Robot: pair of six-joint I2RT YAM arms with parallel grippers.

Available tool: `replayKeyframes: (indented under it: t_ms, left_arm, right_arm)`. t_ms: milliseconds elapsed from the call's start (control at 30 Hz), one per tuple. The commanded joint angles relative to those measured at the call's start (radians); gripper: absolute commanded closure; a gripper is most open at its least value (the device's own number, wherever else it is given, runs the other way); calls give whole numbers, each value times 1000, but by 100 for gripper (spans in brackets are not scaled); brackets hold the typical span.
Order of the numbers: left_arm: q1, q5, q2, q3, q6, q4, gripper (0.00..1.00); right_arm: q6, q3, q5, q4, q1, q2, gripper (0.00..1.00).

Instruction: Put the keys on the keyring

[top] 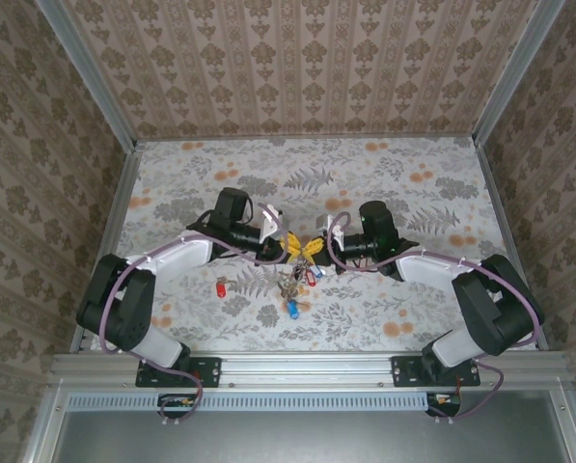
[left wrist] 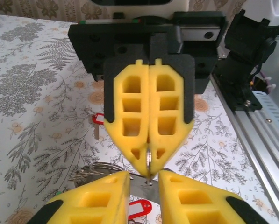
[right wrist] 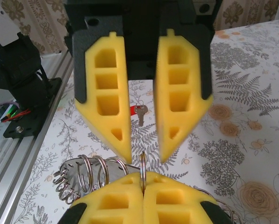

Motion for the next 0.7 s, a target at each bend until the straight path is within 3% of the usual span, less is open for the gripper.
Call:
replayKeyframes:
  t_ms: [0, 100, 500, 667]
  left_arm:
    - [0, -33, -34, -35, -38, 83, 76]
    - [8, -38, -48, -46, -63, 104, 72]
    - [-37, 24, 34, 49, 16, -51, 78]
    - [-47, 11, 34, 57, 18, -49, 94]
  right_arm:
    - [-11, 26, -35, 30, 5, -28, 100]
    - [-14, 23, -34, 30, 6, -33, 100]
    - [-6, 37, -48, 23, 14, -33, 100]
    - [-14, 37, -34, -8, 18, -42, 98]
